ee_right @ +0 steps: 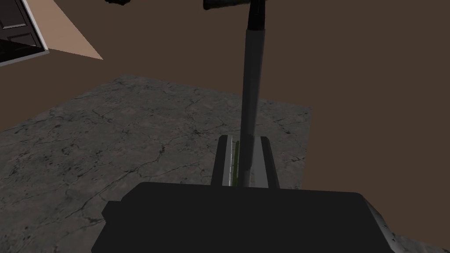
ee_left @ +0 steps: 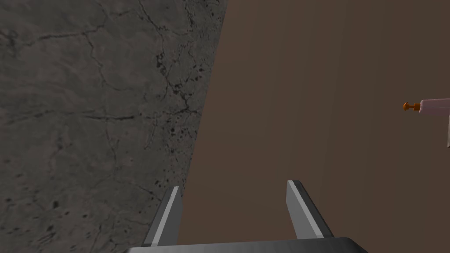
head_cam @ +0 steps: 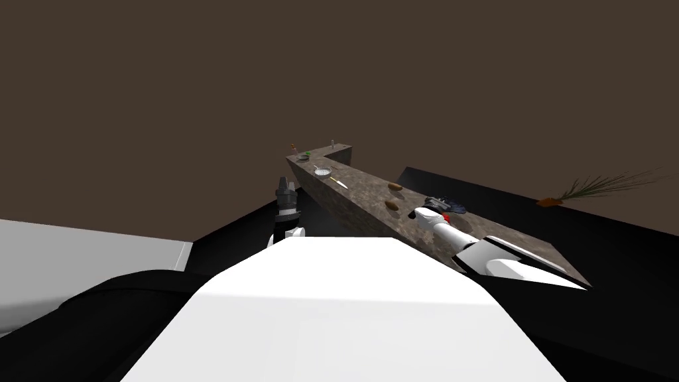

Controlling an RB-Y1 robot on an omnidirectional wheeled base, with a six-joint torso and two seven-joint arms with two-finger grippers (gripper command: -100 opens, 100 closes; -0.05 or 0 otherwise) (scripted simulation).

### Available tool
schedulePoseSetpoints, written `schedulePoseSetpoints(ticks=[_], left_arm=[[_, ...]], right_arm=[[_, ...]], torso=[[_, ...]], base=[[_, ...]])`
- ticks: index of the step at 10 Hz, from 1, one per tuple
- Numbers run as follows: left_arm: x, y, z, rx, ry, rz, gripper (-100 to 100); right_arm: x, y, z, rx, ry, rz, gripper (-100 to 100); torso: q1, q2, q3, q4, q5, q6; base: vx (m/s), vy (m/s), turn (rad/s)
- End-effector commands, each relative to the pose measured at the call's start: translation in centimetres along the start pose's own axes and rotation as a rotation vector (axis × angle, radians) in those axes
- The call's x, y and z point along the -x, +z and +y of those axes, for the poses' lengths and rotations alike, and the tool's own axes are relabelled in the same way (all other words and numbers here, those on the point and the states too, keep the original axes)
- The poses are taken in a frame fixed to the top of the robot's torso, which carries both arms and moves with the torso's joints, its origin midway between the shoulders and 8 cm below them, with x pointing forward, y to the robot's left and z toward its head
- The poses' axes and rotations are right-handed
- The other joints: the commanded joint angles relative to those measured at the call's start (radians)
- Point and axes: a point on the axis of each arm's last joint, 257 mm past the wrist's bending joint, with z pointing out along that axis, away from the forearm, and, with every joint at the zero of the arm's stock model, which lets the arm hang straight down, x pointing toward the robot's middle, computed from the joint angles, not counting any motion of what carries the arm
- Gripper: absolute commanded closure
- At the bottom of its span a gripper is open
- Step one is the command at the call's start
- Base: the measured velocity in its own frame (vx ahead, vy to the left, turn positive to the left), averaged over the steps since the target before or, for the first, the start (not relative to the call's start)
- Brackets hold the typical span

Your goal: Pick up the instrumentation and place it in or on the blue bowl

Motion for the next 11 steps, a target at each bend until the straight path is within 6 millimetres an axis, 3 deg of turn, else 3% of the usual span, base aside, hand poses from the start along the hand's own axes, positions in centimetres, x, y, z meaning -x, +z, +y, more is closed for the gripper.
schedulePoseSetpoints(ticks=[1, 3, 11], left_arm=[[0.0, 0.0, 0.0, 0.000, 0.000, 0.000, 0], [0.0, 0.0, 0.0, 0.000, 0.000, 0.000, 0], [0.0, 0.0, 0.0, 0.000, 0.000, 0.000, 0]], right_arm=[[1.1, 1.0, -1.3, -0.032, -0.005, -0.001, 100], [2.4, 2.7, -3.8, -0.093, -0.009, 0.000, 100], [5.1, 5.3, -9.4, -0.221, 0.002, 0.012, 100]], torso=[[0.000, 0.000, 0.000, 0.000, 0.000, 0.000], [-0.001, 0.000, 0.000, 0.000, -0.001, 0.001], [0.003, -0.003, -0.002, 0.000, -0.001, 0.000]], base=[[-0.119, -0.166, 0.230], [-0.113, -0.142, 0.308], [-0.086, -0.088, 0.172]])
